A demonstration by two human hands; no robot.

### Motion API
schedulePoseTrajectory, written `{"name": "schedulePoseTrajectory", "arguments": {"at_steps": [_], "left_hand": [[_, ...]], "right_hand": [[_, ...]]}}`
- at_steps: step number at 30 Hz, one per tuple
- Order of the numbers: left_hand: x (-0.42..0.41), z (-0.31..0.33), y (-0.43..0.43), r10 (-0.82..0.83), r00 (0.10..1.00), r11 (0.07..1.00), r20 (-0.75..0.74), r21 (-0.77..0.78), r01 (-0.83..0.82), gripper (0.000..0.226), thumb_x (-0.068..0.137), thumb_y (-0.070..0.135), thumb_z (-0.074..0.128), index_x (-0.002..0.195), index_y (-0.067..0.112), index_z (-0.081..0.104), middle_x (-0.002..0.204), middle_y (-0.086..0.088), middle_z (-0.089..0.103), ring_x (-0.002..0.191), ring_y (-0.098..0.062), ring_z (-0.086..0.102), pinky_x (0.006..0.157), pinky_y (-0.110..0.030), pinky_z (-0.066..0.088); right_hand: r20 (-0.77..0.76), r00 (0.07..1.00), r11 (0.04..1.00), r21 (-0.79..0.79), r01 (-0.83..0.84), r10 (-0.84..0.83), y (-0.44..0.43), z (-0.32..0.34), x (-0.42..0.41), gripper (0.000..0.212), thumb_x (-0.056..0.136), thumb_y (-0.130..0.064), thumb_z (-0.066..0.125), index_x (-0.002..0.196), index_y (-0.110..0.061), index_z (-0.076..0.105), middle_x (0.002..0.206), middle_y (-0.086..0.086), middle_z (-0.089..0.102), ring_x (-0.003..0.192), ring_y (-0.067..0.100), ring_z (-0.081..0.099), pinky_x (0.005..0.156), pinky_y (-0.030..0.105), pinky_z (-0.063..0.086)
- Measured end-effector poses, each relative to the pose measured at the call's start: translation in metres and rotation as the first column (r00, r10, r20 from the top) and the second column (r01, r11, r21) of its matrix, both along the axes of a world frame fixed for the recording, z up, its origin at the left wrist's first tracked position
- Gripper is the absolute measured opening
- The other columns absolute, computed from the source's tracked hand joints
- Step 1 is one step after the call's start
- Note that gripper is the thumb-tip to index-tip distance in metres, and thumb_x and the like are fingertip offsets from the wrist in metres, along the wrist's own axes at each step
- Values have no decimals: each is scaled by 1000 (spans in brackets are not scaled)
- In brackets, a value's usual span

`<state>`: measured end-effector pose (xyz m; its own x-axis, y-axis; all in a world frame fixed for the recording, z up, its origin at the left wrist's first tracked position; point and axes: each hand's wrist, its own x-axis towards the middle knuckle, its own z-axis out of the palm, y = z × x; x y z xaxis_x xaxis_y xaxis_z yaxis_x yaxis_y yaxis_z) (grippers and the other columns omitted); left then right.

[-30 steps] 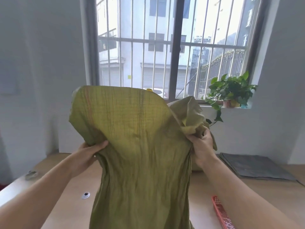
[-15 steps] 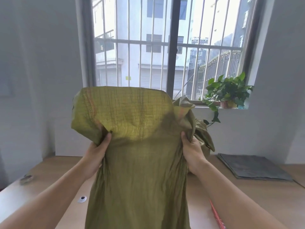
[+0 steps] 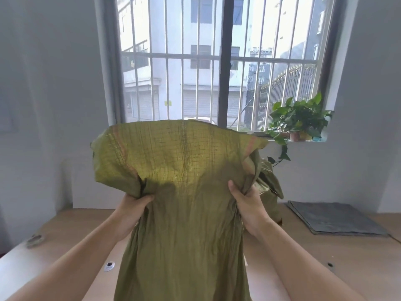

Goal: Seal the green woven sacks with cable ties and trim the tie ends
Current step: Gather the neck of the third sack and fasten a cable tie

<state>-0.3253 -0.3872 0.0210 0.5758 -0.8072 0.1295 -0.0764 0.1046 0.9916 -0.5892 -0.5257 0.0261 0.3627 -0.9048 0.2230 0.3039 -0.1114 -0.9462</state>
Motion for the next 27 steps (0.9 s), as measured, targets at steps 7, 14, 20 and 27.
{"name": "schedulePoseTrajectory", "arguments": {"at_steps": [7,14,20,27], "left_hand": [[-5,-5,-10,33,993,996,114,76,-42,38,106,18,49,144,16,50,129,0,64,124,-26,59,112,-49,45],[-20,-4,-16,38,975,999,-221,39,-30,31,103,8,50,134,8,56,122,-16,71,112,-31,67,96,-47,54],[-30,6,-9,-143,881,989,-451,-28,146,36,94,15,71,128,3,67,119,-18,75,112,-34,72,98,-48,54],[-38,5,-16,-123,858,991,-499,-24,129,33,94,9,69,125,-1,68,115,-20,76,113,-34,70,100,-46,53]], "right_hand": [[-34,999,999,11,37,-36,6,4,9,22,97,-28,71,115,-17,71,103,-4,81,97,12,77,79,27,60],[-68,997,999,-19,-36,34,10,5,13,50,74,-6,92,116,-11,67,103,2,81,95,18,79,78,31,62],[-145,989,1000,21,-19,22,7,2,22,22,87,0,79,109,-2,74,99,10,81,90,22,79,73,29,61],[-179,983,995,98,-21,38,10,3,31,14,100,-10,67,113,-6,71,97,7,82,92,23,79,80,35,61]]}}
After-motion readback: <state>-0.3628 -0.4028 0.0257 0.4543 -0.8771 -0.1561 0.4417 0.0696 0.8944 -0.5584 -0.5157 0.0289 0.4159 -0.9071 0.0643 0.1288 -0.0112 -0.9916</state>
